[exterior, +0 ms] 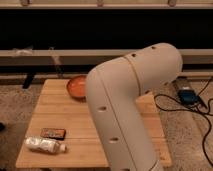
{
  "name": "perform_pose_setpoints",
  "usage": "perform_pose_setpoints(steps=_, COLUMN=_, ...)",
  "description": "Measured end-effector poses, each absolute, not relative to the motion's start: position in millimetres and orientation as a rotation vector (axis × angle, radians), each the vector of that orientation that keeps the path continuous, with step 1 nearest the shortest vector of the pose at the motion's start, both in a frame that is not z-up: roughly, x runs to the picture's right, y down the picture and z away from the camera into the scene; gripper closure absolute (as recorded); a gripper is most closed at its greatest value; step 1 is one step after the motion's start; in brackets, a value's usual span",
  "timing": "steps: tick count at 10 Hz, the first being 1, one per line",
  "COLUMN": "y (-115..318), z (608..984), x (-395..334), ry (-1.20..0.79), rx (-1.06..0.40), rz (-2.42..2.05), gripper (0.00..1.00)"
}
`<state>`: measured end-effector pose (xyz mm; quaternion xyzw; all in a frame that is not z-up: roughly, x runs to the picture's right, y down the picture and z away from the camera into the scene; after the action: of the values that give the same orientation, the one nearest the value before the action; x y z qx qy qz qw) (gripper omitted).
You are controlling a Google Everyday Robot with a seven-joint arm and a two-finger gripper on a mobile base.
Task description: Drag the pepper across the table
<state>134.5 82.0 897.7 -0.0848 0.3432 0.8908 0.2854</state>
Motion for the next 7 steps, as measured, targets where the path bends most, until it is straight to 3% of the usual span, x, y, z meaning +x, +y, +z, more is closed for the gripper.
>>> perform_pose_setpoints(steps=5, y=91.7, z=921.7, x=142.4, ry=0.921, rx=-0.27, rz=2.355, gripper=0.35)
perform_pose_setpoints(steps=7, y=92.6, z=927.6, x=139.2, ry=0.921, rx=-0.286, rz=2.328, gripper=0.49)
